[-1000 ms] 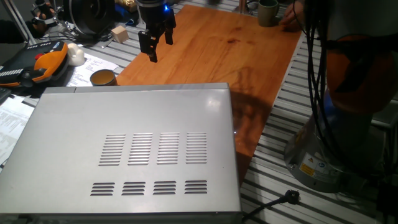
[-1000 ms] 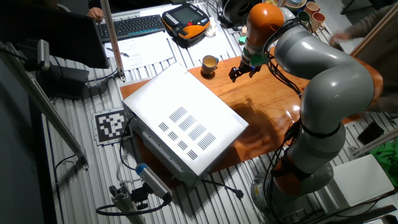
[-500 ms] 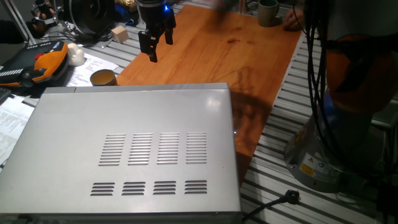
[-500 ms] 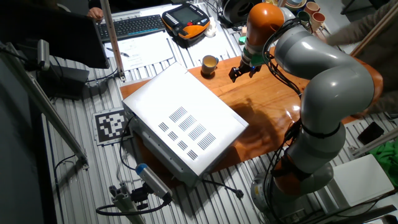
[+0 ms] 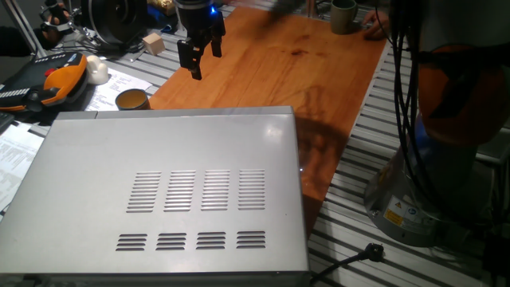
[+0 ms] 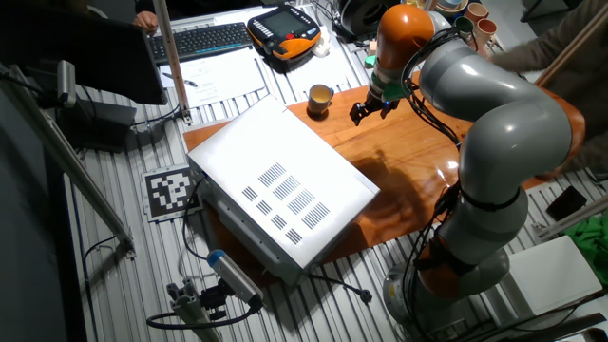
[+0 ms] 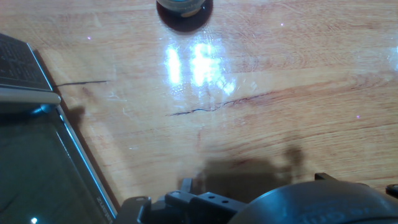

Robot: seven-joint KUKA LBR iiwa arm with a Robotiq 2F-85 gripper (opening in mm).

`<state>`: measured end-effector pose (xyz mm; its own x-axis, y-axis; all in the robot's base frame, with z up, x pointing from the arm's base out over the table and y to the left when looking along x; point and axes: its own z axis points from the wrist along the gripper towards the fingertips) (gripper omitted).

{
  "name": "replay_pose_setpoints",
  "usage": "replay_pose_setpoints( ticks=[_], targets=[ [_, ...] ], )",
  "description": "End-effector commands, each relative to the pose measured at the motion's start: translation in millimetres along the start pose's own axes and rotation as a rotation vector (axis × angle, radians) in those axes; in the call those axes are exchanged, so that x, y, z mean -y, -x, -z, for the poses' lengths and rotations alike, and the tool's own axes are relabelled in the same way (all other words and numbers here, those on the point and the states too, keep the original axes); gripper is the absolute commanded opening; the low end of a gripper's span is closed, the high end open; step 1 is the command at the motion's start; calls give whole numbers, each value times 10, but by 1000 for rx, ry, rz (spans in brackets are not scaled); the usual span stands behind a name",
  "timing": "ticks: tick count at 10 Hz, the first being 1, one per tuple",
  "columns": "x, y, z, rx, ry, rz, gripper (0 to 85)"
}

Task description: Put the bowl into the microwave

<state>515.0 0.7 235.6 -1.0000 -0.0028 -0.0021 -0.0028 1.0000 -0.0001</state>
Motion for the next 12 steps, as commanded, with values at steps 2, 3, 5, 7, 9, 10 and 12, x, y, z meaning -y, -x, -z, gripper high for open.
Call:
replay_pose_setpoints(
  ticks=[2, 3, 5, 7, 9, 10, 12],
  targets=[
    [0, -1, 2, -126, -128, 213, 0],
    [0, 0, 2, -126, -128, 213, 0],
    [0, -1, 2, -124, -128, 215, 0],
    [0, -1, 2, -124, -128, 215, 0],
    [1, -2, 2, -122, -128, 212, 0],
    [1, -1, 2, -120, -130, 192, 0],
    [2, -1, 2, -117, -132, 159, 0]
  ],
)
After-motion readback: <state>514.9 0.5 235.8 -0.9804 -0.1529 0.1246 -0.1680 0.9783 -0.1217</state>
